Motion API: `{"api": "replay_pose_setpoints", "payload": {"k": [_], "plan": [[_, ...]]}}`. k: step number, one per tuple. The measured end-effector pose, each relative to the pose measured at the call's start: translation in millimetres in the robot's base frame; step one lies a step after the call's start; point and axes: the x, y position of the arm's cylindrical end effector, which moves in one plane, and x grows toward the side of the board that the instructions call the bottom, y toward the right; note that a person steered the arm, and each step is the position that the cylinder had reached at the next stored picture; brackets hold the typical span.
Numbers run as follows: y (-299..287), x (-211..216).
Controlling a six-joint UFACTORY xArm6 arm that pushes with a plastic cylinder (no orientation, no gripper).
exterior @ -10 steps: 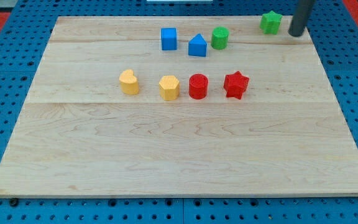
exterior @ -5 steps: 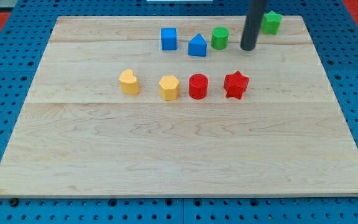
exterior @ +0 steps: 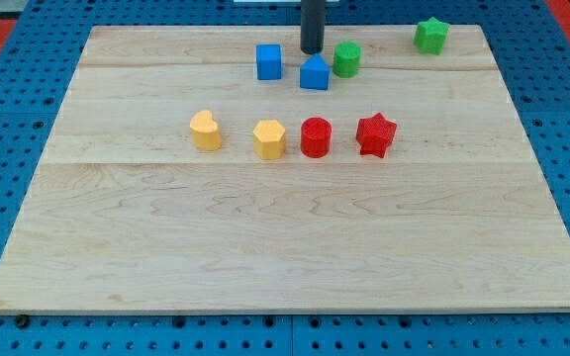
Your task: Move the green circle to the bottom of the green star
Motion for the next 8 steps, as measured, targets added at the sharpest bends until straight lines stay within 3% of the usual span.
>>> {"api": "replay_pose_setpoints", "payload": {"k": [1,2,4,6,8], "plan": [[50,28],[84,29],[127,38],[165,75],[167,36]]}}
